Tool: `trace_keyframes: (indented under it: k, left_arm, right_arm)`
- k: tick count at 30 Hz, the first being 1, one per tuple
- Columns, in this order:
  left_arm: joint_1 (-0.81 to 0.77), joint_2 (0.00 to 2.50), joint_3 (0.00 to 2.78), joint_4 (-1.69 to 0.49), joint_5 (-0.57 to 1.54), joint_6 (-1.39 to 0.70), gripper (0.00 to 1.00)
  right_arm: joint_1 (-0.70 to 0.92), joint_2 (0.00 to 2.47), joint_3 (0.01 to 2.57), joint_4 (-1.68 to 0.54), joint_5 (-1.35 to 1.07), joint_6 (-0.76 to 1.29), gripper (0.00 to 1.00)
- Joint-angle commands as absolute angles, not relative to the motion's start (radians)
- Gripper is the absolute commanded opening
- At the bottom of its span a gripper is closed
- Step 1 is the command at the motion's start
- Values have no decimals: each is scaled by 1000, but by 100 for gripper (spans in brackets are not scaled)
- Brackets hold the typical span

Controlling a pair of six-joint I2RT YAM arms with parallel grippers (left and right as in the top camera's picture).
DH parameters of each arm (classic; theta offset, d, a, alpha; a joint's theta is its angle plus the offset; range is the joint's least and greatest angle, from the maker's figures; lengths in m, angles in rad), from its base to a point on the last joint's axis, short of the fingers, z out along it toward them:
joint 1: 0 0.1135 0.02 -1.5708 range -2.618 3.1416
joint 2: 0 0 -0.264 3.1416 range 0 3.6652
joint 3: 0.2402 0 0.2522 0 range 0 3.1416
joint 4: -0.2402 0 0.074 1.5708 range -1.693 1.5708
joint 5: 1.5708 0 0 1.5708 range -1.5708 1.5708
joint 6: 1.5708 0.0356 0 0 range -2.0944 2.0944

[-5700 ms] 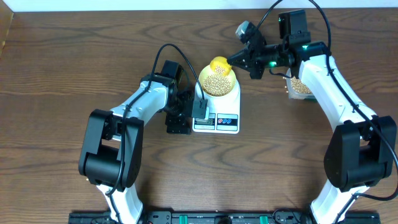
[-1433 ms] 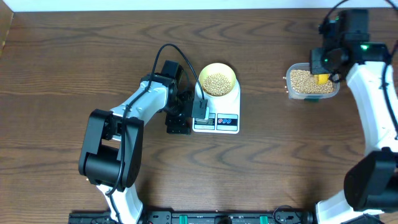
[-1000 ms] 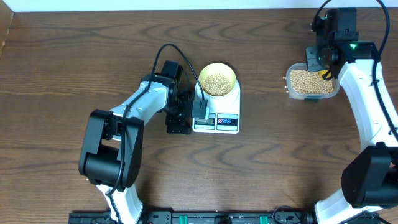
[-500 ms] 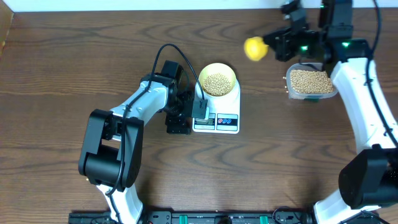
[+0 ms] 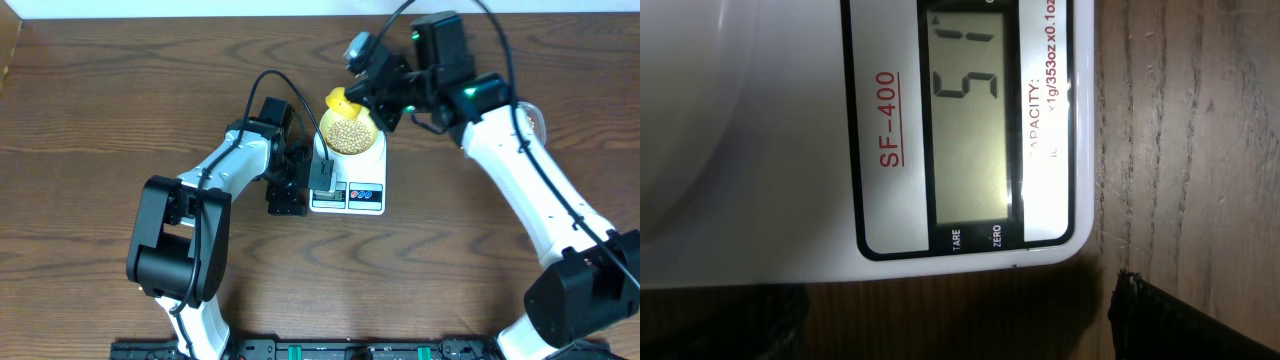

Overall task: Scoop item into bowl and weigh 50g on scale
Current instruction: 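Carry the scoop to the yellow bowl and lower it inside, right gripper, then scoop excess soybeans out of the yellow bowl with the right gripper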

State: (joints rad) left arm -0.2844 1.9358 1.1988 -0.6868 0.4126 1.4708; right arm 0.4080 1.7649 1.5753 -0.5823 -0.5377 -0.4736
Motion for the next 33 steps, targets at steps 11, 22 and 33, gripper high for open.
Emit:
trace_keyframes:
  k: [11,22,33]
  left_arm:
    - [-293,1947,1187,-691,433,1485,98]
    - [-293,1947,1187,-691,433,1485,98]
    - [-293,1947,1187,-691,433,1485,98]
  right_arm:
    - [437,1769,1518,-558,-447,-548,1]
    - [437,1770,1425,-451,-425,-548,1]
    - [437,1770,1313,-300,-423,-548,1]
